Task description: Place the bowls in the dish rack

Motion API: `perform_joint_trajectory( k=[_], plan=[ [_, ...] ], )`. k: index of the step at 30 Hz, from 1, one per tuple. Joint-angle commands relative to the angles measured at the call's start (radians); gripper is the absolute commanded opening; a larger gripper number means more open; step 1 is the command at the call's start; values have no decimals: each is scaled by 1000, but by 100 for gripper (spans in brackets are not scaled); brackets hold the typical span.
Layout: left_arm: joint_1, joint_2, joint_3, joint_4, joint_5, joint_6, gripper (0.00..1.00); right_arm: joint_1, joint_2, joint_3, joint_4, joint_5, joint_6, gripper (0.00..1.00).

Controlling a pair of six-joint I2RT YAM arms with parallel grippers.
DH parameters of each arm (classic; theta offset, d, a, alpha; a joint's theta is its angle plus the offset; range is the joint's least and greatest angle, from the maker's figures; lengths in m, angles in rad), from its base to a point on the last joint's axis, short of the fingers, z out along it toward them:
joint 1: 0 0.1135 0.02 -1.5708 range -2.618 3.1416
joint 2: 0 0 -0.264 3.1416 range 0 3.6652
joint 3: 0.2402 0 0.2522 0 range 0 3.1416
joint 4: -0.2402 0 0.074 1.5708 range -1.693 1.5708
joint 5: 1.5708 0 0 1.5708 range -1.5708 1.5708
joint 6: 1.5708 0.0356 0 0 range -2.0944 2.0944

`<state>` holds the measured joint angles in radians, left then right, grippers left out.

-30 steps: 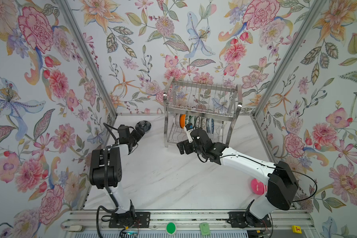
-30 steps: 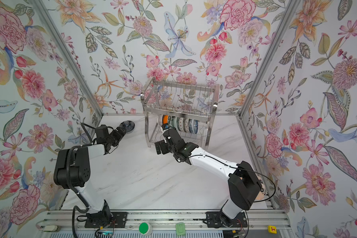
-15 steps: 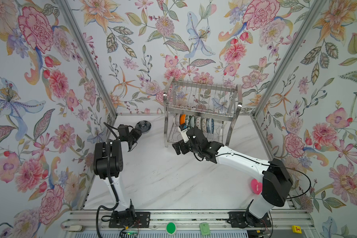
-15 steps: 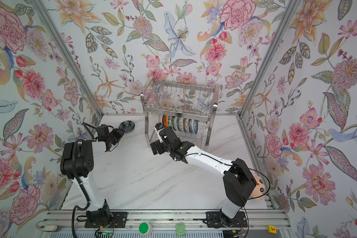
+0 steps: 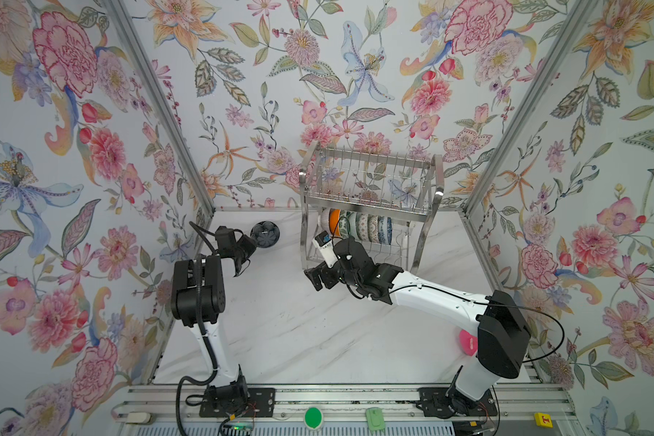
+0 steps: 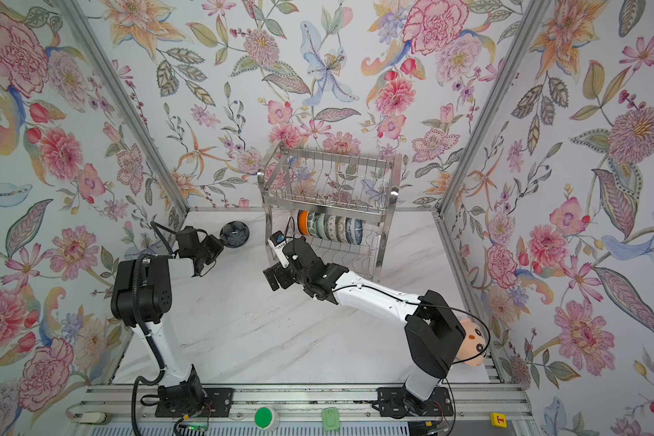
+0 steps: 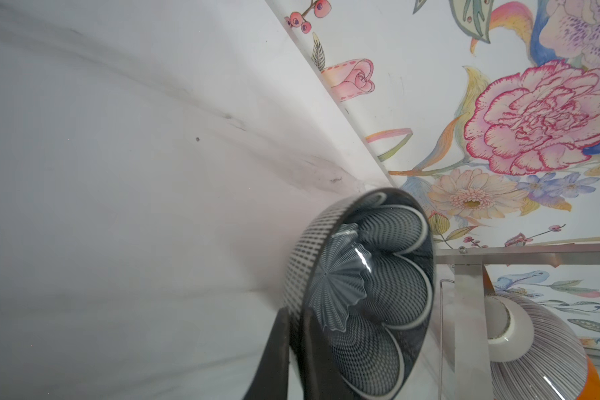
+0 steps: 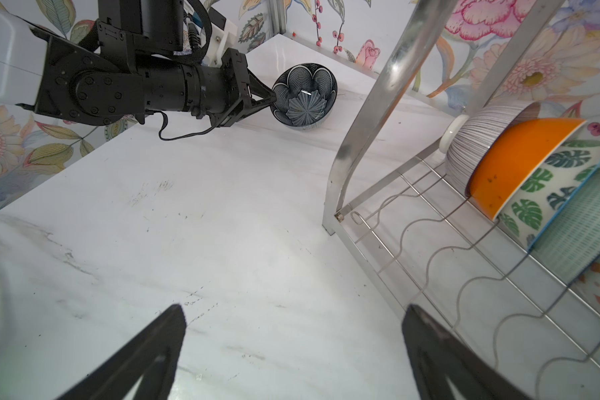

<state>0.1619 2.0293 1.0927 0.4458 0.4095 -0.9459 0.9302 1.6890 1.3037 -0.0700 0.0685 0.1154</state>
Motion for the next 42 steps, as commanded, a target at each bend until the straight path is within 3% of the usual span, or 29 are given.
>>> perform_joint_trajectory(
  k=[1, 4, 11, 19, 25, 35, 42],
  plan=[
    [9, 11, -16, 10, -4, 18, 6, 4, 9, 26, 9, 15, -13, 99],
    [11, -14, -42, 20, 0, 15, 0, 2, 6, 22, 4, 25, -10, 99],
    [16, -142, -132, 8, 0, 14, 0, 2, -18, 9, -18, 36, 12, 99],
    [8, -372, -264, -135, -16, 72, 0, 0, -53, 31, -148, 75, 34, 99],
    [-53, -531, -334, -318, -25, 179, 0, -13, -110, 10, -256, 110, 63, 99],
    [-333, -757, -458, -504, -161, 229, 0, -80, -275, -101, -335, 151, 102, 99],
    [-574, -728, -453, -521, -224, 185, 0, -135, -354, -166, -346, 133, 108, 99]
  ],
)
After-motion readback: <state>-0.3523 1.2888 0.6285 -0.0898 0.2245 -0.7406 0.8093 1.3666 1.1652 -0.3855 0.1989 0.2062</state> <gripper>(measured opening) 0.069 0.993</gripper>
